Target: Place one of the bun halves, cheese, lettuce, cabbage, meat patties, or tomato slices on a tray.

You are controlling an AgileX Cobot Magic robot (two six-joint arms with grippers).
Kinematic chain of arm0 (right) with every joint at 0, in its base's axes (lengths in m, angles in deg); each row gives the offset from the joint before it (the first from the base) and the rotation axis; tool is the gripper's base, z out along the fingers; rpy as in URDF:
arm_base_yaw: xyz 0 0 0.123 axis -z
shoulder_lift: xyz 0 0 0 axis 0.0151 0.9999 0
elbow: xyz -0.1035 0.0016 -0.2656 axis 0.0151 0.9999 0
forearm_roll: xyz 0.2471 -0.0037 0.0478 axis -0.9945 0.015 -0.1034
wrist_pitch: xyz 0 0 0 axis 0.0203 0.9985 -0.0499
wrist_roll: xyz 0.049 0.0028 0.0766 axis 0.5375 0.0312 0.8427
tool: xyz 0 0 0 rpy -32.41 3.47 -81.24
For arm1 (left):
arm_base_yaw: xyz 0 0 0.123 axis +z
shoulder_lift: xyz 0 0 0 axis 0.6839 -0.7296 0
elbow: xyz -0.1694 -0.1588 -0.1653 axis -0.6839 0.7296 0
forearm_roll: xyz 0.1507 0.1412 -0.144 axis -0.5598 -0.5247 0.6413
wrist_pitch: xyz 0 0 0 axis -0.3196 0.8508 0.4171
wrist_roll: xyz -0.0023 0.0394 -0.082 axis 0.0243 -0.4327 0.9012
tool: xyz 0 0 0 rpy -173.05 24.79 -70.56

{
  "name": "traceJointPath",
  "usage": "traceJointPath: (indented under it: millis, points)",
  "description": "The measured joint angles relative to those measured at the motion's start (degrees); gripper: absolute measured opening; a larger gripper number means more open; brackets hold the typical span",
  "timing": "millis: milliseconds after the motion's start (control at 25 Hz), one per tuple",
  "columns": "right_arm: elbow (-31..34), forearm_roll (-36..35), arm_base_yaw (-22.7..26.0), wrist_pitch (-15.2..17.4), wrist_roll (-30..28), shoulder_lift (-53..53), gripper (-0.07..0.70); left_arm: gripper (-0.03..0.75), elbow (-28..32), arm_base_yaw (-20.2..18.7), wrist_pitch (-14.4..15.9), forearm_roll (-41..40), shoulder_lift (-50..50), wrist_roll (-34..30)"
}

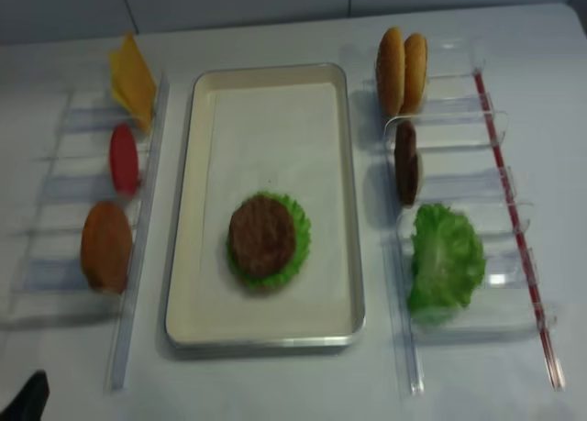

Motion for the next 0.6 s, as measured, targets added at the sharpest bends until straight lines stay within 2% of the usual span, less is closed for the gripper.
traceJointPath:
  millis: [600]
  points:
    - [0.26,0.31,0.00,0.23,0.11,-0.15,0.408,0.545,0.00,0.02,0.00,0.00,0.00,0.00]
